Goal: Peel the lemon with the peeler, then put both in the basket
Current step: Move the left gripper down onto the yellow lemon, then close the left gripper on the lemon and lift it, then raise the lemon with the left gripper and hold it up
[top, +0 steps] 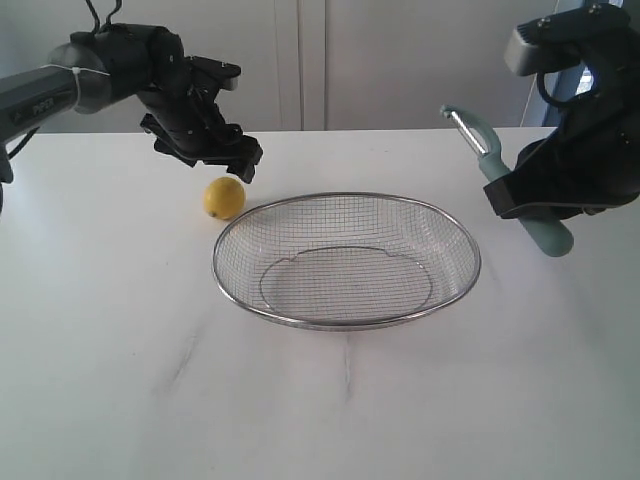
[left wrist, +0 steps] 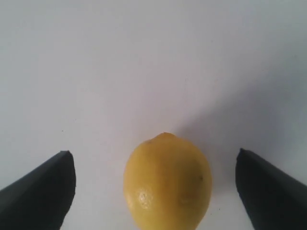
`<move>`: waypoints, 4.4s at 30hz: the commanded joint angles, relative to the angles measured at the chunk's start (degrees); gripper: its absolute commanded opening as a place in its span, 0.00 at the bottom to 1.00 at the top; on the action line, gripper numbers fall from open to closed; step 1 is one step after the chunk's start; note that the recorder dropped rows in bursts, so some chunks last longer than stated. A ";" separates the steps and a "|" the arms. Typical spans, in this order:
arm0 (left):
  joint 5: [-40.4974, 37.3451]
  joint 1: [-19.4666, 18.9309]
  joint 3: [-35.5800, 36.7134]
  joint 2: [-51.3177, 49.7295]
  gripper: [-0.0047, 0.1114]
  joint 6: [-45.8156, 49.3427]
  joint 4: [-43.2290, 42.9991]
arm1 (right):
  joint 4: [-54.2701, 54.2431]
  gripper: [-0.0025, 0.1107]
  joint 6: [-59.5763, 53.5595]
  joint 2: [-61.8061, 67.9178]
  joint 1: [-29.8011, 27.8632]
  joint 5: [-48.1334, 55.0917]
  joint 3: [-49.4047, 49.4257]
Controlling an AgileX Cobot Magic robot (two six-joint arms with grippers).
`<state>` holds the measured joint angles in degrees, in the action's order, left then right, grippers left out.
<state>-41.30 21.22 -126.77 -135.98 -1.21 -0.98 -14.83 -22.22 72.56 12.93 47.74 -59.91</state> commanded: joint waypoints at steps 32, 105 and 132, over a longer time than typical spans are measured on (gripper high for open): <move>-0.29 0.01 0.09 -4.70 0.83 -0.02 0.49 | -0.32 0.02 -0.02 -0.32 -0.35 -0.72 0.03; -17.06 -12.53 59.99 55.61 0.04 61.40 54.10 | -0.32 0.02 -0.02 -0.32 -0.35 -0.72 0.03; -22.26 -12.53 61.11 56.98 0.04 74.24 62.61 | -5.76 0.02 3.37 0.18 -0.35 2.19 0.76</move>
<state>-61.88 8.64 -66.01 -79.64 70.75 59.51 -18.97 -19.08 72.56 12.93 47.73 -59.81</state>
